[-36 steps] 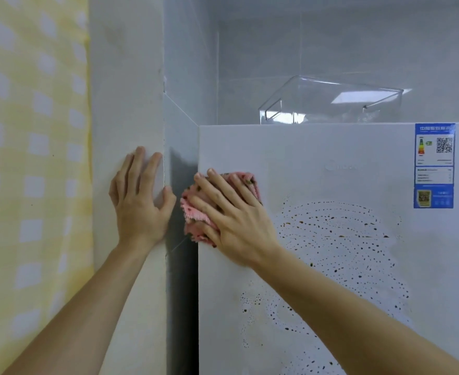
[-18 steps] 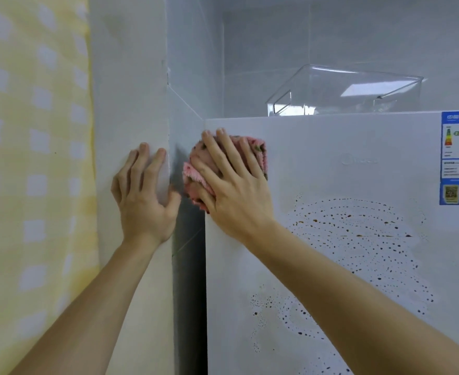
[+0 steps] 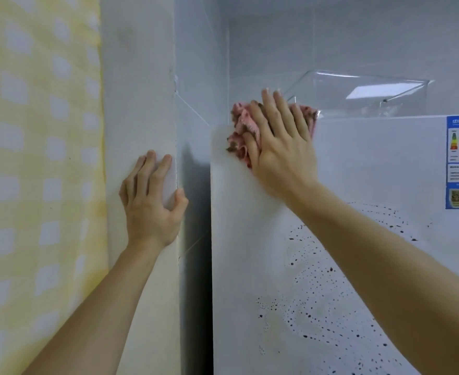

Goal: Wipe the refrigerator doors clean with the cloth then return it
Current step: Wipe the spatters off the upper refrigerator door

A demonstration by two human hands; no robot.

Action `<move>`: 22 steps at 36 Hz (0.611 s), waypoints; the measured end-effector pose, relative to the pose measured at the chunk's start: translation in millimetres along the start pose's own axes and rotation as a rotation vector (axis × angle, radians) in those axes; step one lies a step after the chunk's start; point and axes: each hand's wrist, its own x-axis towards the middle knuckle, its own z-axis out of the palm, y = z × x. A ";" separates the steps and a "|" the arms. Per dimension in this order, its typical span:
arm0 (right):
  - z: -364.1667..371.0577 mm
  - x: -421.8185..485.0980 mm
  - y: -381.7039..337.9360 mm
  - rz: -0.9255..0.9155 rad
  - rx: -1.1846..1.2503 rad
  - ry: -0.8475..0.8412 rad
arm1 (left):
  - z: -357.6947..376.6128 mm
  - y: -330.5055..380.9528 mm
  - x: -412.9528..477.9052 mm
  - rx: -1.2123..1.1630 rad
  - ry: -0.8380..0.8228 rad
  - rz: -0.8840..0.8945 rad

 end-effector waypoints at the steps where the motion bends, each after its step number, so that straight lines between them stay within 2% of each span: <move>1: 0.3 -1.3 -0.5 0.032 -0.001 -0.008 | 0.0 0.2 -0.3 0.002 -0.004 0.000; 6: 7.2 -55.3 -3.3 -0.025 -0.020 -0.008 | -1.6 4.6 -0.8 0.010 -0.037 -0.002; 12: 8.5 -115.9 9.5 -0.281 -0.088 -0.109 | -6.9 30.9 2.5 0.074 0.043 -0.028; 15: -0.1 -105.4 23.8 -0.344 -0.100 -0.112 | -4.6 56.0 0.1 0.003 0.001 0.064; 19: -13.8 -64.8 51.2 -0.137 -0.048 -0.019 | 2.5 91.3 -2.7 -0.078 -0.076 0.169; 22: -24.6 -32.0 71.7 0.066 -0.051 -0.026 | 9.7 113.0 2.7 -0.075 -0.087 0.164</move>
